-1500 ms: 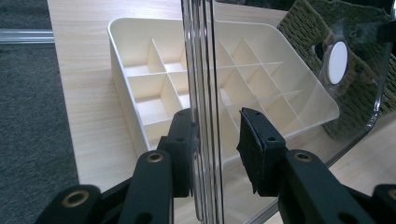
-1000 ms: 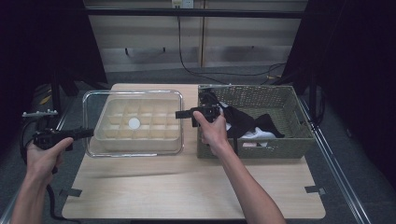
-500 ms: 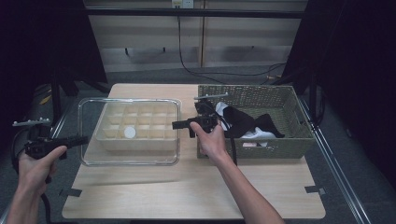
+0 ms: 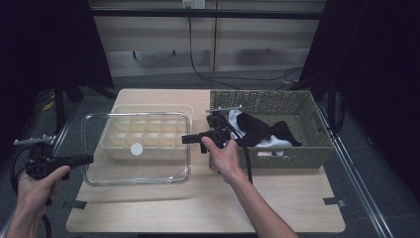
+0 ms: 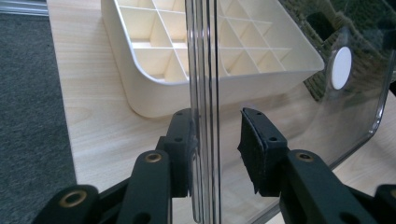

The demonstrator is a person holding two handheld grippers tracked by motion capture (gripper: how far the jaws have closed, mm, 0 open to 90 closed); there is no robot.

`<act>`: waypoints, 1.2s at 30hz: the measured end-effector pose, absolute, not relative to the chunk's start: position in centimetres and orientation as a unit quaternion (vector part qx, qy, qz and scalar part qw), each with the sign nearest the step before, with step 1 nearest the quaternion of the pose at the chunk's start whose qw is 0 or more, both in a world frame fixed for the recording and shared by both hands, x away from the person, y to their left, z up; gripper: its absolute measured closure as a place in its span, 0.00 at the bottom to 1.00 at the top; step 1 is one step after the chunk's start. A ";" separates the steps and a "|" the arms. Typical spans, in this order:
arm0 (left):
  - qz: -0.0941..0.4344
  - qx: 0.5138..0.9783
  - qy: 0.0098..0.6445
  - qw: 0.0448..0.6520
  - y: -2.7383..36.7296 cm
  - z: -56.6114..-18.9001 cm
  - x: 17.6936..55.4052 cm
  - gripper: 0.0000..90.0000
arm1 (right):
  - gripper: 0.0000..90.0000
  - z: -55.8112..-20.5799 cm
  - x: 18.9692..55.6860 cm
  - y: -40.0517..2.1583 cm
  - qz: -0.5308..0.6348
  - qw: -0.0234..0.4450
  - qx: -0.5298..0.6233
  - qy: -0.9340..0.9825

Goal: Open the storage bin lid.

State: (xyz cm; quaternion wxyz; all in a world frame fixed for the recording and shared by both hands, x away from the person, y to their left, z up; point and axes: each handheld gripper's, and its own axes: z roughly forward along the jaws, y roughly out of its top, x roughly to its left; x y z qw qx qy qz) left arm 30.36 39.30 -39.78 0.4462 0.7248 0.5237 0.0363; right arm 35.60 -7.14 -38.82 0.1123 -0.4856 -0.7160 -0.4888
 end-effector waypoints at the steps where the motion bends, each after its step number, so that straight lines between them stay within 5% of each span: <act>1: 0.036 0.728 0.522 0.444 39.3 -39.8 30.3 0.73 | 0.86 -38.9 35.5 -7.2 -0.490 0.112 -0.485 -0.715; 36: 0.025 0.738 0.535 0.411 38.8 -42.6 27.0 0.70 | 0.86 -42.6 31.0 -7.3 -0.466 0.130 -0.489 -0.726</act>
